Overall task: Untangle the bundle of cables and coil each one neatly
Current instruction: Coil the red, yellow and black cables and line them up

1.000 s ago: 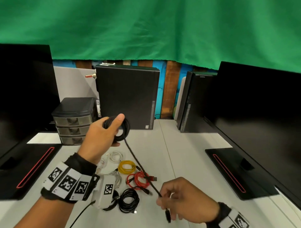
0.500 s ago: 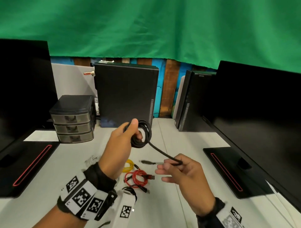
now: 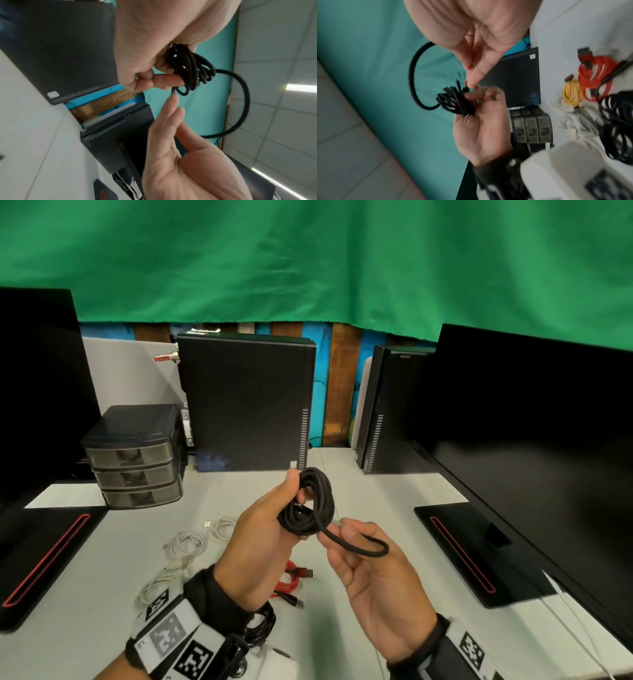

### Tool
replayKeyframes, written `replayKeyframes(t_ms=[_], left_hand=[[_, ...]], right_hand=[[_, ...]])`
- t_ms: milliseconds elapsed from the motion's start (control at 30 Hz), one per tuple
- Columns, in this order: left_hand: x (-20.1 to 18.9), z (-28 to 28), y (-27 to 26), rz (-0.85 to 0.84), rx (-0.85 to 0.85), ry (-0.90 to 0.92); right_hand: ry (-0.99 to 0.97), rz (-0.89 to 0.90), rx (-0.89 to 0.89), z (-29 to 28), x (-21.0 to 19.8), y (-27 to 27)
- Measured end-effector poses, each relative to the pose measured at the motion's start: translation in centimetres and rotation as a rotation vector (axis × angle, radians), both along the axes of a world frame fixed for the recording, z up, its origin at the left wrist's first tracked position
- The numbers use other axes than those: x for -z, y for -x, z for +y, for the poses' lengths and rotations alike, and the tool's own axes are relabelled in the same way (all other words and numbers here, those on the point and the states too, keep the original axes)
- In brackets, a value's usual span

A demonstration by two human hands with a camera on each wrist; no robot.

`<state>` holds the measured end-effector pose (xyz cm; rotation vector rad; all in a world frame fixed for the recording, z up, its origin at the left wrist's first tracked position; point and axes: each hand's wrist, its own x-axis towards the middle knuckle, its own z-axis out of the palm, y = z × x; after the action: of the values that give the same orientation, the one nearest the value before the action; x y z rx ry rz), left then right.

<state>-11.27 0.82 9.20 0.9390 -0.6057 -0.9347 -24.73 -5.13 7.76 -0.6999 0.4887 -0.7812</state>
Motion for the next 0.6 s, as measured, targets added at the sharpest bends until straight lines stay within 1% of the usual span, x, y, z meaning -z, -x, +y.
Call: replayKeyframes(t_ms=[100, 167, 233, 300, 400, 533, 600], left_hand=[[-0.3, 0.3, 0.1, 0.084, 0.063, 0.013], [-0.5, 0.4, -0.1, 0.156, 0.131, 0.039], [-0.6, 0.5, -0.2, 0.171, 0.164, 0.042], [-0.5, 0.5, 0.0, 0.130, 0.180, 0.022], [0.0, 0.5, 0.7, 0.014, 0.154, -0.017], [0.7, 0.3, 1.1, -0.201, 0.023, -0.023], [0.9, 0.3, 1.2, -0.236, 0.008, -0.045]], right_hand=[[-0.027, 0.056, -0.075, 0.6, 0.6, -0.1], [-0.032, 0.037, -0.115, 0.6, 0.5, -0.1], [-0.030, -0.003, -0.151, 0.5, 0.3, -0.1], [-0.019, -0.021, -0.169, 0.6, 0.3, -0.1], [0.058, 0.045, -0.152, 0.8, 0.8, -0.2], [0.165, 0.056, -0.038, 0.3, 1.1, -0.1], [0.233, 0.072, 0.027, 0.0, 1.6, -0.1]])
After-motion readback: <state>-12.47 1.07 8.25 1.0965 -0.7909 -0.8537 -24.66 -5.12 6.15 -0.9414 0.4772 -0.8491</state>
